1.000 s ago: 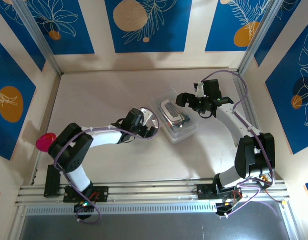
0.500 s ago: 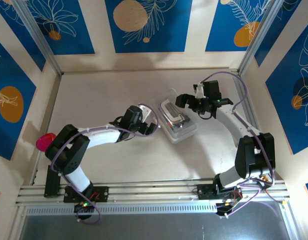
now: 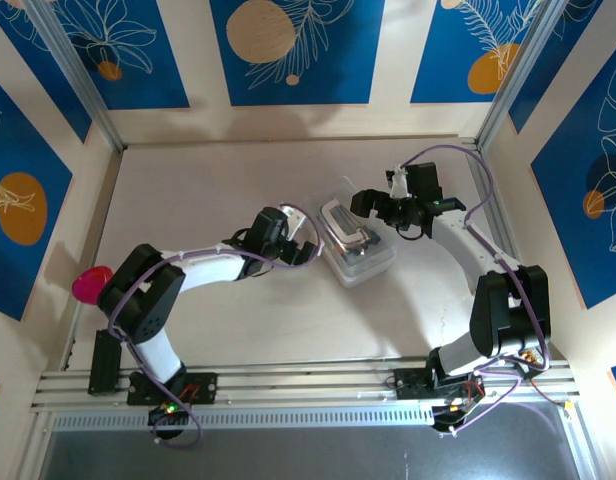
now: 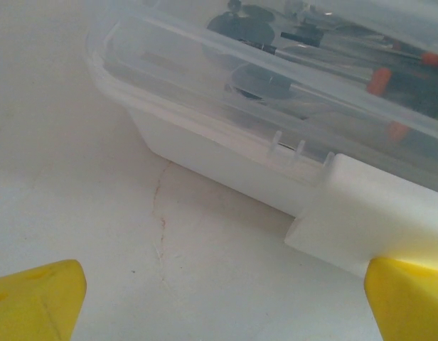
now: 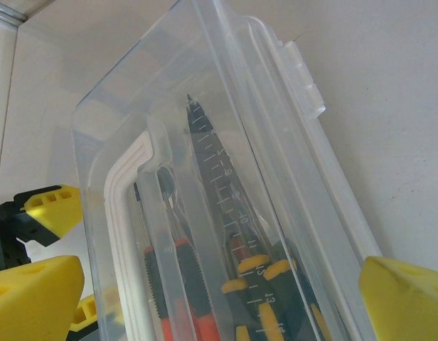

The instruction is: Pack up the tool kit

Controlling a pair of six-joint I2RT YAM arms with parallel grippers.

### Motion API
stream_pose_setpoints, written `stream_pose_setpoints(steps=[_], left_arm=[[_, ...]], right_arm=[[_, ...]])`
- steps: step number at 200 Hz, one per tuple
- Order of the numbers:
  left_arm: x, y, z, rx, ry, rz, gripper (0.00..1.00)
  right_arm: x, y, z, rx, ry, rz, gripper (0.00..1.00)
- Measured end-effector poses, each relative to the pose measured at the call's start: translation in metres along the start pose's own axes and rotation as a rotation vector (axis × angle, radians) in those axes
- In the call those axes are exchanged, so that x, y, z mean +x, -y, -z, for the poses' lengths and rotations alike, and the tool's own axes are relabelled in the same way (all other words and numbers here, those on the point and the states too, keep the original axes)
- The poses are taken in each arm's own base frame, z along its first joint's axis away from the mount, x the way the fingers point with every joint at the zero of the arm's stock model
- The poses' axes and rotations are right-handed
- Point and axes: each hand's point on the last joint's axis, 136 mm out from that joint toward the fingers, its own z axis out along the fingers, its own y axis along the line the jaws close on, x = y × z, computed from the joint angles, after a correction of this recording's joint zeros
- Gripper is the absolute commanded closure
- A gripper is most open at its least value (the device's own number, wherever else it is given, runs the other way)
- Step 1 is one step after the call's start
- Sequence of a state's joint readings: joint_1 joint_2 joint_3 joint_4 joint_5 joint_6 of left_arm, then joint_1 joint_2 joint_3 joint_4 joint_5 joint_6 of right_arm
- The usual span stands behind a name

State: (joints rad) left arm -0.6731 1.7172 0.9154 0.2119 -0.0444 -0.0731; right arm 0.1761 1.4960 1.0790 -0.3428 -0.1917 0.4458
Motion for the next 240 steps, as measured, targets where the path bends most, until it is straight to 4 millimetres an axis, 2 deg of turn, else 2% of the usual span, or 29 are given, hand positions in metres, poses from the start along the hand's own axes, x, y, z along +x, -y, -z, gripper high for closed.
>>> stream_pose_setpoints(steps=[133,166,240], left_arm=[[0.002,0.003,-0.011,0.033,-0.015,0.012,0.00],[0.003,0.003,-0.015,0.036,-0.006,0.037,0.00],[0.024,0.000,-0.033,0.060,-0.020,0.086,0.00]], right_arm=[[0.000,-0.004,-0.001,-0.025,-0.002,0.005,0.01],[0.003,-0.003,-0.007,-0.025,-0.016,0.003,0.01],[0.003,-0.001,-0.021,-0.032,0.005,-0.019,0.01]])
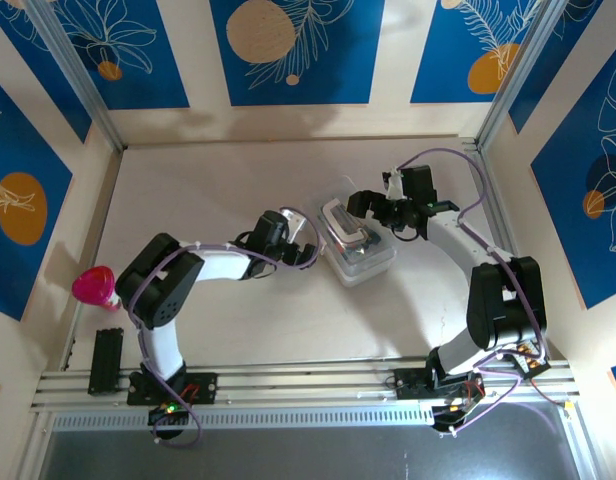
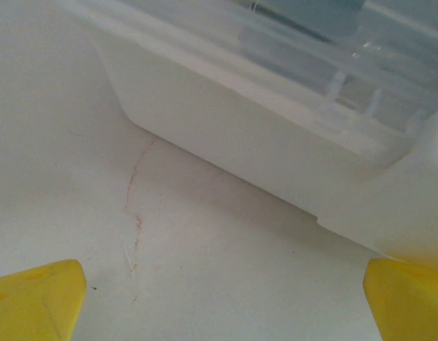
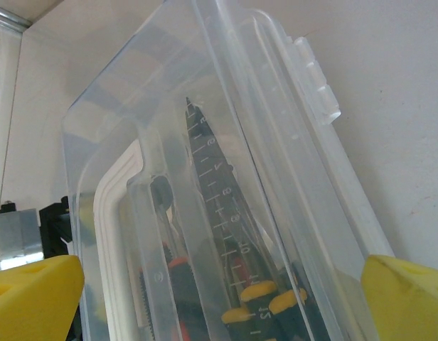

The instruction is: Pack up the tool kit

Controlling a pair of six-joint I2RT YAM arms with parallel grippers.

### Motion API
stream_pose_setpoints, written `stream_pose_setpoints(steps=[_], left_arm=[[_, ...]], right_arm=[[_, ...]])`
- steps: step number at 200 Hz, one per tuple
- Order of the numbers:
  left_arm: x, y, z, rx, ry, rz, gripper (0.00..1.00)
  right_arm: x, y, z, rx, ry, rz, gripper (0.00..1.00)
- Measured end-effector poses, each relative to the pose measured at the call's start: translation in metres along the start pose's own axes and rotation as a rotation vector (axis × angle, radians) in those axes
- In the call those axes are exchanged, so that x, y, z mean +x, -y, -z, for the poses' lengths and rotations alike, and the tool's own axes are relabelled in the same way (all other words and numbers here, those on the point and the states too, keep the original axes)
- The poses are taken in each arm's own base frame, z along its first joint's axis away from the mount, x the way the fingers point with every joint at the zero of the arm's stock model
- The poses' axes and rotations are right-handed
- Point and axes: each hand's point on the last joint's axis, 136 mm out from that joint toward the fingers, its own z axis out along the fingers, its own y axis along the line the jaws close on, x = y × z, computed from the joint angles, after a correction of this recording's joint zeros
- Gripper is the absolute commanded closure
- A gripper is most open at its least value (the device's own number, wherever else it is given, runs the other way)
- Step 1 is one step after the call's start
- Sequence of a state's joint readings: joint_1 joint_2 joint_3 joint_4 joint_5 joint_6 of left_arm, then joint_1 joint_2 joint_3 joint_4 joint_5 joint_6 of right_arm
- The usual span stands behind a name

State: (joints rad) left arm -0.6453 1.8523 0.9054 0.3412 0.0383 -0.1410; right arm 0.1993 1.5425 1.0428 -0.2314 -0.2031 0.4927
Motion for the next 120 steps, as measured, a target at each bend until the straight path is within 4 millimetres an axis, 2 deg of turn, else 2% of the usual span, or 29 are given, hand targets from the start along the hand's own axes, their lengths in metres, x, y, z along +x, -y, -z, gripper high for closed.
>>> stream_pose_setpoints(steps=[120], left_arm=[[0.006,-0.008,-0.011,0.040,-0.001,0.040,0.00]], right_arm=[[-0.002,-0.003,-0.019,-0.006,0.041,-0.051,0.00]])
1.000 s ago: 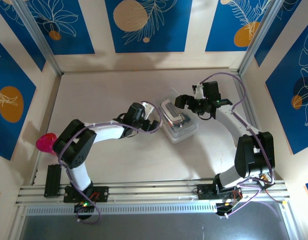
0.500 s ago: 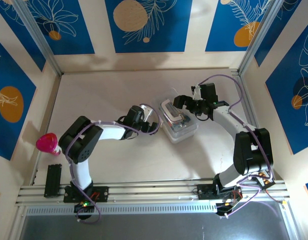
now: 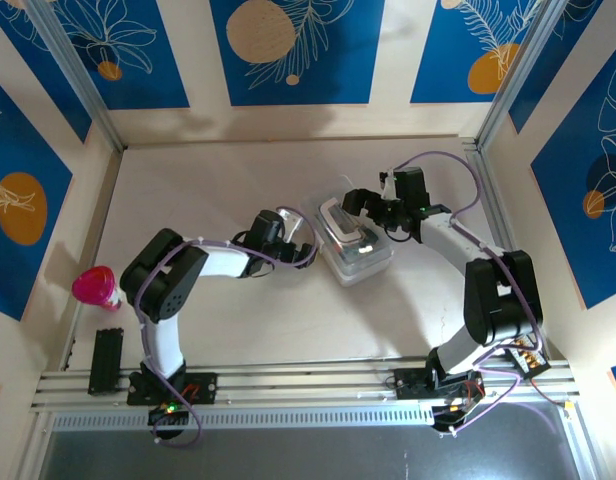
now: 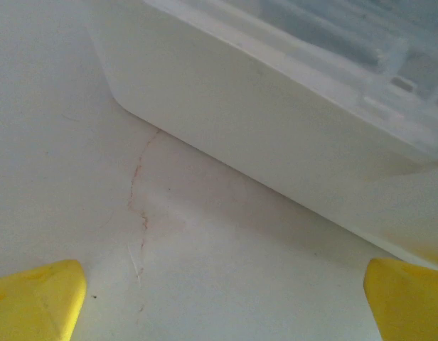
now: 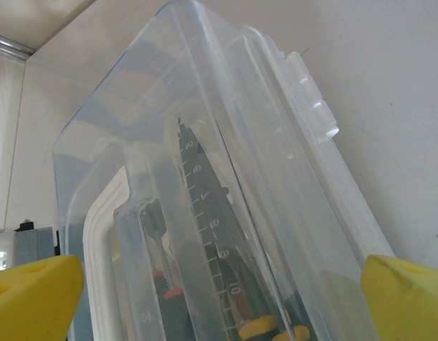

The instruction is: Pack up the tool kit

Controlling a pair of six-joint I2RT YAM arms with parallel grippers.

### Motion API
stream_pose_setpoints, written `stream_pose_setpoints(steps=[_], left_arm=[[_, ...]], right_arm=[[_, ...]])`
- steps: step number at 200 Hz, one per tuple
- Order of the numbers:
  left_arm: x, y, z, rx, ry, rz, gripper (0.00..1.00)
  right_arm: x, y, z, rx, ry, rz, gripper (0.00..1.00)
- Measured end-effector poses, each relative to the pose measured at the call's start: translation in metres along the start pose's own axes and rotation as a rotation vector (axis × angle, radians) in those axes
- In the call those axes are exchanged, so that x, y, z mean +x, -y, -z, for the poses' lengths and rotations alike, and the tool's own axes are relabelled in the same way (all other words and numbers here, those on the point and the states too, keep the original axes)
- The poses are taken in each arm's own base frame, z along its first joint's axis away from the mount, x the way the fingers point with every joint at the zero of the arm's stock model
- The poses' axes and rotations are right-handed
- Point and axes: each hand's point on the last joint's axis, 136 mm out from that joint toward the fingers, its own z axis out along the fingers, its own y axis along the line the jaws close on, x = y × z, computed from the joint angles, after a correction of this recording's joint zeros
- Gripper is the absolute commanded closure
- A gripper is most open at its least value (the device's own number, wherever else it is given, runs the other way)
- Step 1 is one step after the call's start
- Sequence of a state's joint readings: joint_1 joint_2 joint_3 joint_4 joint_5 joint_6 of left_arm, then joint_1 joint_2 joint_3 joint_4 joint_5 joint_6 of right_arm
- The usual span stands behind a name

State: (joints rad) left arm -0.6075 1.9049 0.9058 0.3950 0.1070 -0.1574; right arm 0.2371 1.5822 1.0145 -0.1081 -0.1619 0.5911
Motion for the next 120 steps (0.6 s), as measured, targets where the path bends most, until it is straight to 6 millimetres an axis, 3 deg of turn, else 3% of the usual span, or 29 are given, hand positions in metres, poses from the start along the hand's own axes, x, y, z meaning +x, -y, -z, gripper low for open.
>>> stream_pose_setpoints(steps=[82,100,120], left_arm=[[-0.001,-0.006,0.002,-0.007,-0.001,0.002,0.00],[-0.004,-0.014,0.010,-0.024,-0.007,0.015,0.00],[-0.029,-0.041,0.035,-0.084,0.042,0.049,0.00]], right_arm=[[-0.003,-0.004,-0.005,0.017,-0.022,0.012,0.01],[-0.005,-0.006,0.003,0.019,-0.045,0.018,0.01],[-0.018,-0.011,0.028,-0.004,-0.027,0.026,0.01]])
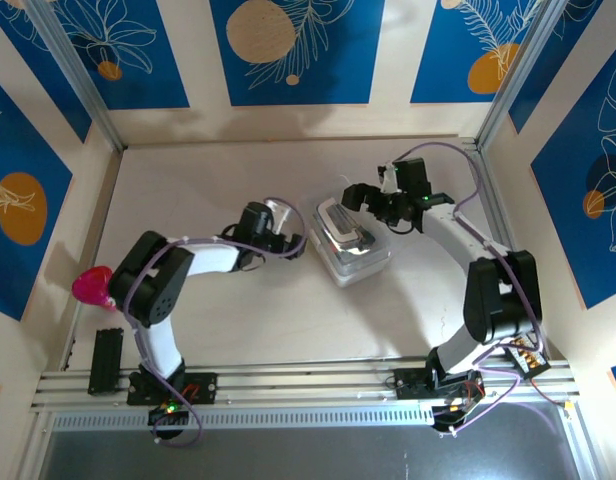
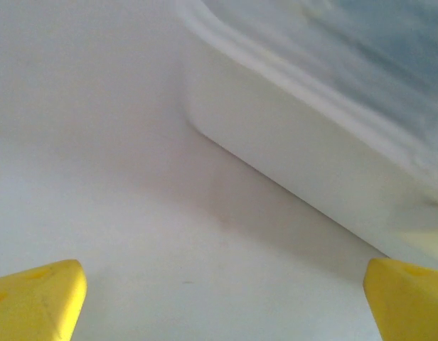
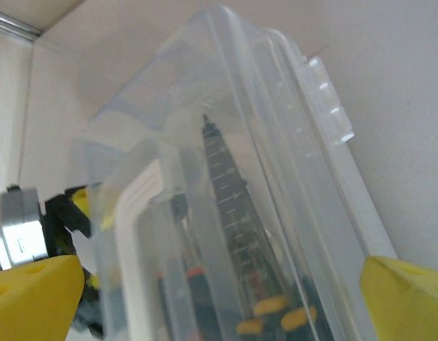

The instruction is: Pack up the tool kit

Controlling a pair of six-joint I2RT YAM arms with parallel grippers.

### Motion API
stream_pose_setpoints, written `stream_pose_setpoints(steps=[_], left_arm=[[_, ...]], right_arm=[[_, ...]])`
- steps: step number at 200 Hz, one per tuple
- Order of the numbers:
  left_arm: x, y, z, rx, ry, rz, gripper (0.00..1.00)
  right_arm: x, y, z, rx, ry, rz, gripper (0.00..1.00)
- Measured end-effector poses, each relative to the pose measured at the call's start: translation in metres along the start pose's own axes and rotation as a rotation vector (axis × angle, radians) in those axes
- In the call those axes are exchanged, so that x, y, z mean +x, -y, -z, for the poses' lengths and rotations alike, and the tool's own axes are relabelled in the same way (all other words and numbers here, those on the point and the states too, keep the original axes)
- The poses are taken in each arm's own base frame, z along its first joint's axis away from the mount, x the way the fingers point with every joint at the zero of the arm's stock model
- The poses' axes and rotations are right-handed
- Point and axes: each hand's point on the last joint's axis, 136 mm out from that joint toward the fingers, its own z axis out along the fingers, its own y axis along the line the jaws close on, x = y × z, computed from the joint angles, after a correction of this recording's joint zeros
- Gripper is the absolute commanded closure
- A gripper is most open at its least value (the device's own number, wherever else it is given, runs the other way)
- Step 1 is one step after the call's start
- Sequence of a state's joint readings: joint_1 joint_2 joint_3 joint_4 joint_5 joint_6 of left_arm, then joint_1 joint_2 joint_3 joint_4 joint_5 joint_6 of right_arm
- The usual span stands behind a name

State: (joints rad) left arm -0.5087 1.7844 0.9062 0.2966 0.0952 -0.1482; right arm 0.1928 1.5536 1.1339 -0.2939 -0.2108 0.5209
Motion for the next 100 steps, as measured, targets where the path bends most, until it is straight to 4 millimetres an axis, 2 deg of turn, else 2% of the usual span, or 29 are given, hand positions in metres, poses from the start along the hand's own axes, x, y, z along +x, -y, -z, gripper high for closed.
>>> stream_pose_setpoints(steps=[15,37,53,64,75,87,100], left_arm=[[-0.029,-0.023,0.026,-0.052,0.069,0.027,0.00],[-0.073,-0.051,0.076,-0.134,0.198,0.054,0.00],[-0.091,-0.070,0.110,-0.216,0.283,0.067,0.00],[-0.092,-0.081,0.128,-0.275,0.323,0.076,0.00],[-0.083,-0.096,0.141,-0.341,0.347,0.093,0.00],[-0.063,-0.114,0.148,-0.410,0.345,0.119,0.00],[-0.030,-0.140,0.151,-0.501,0.315,0.152,0.00]], right_arm=[[-0.016,0.000,0.028,-0.003,0.060,0.011,0.01],[-0.041,0.010,0.075,0.047,0.188,0.047,0.01],[-0.052,0.021,0.098,0.110,0.275,0.074,0.01],[-0.050,0.036,0.106,0.162,0.320,0.077,0.01],[-0.041,0.060,0.108,0.216,0.348,0.060,0.01],[-0.027,0.094,0.105,0.287,0.358,0.017,0.01],[-0.008,0.131,0.098,0.365,0.349,-0.018,0.01]])
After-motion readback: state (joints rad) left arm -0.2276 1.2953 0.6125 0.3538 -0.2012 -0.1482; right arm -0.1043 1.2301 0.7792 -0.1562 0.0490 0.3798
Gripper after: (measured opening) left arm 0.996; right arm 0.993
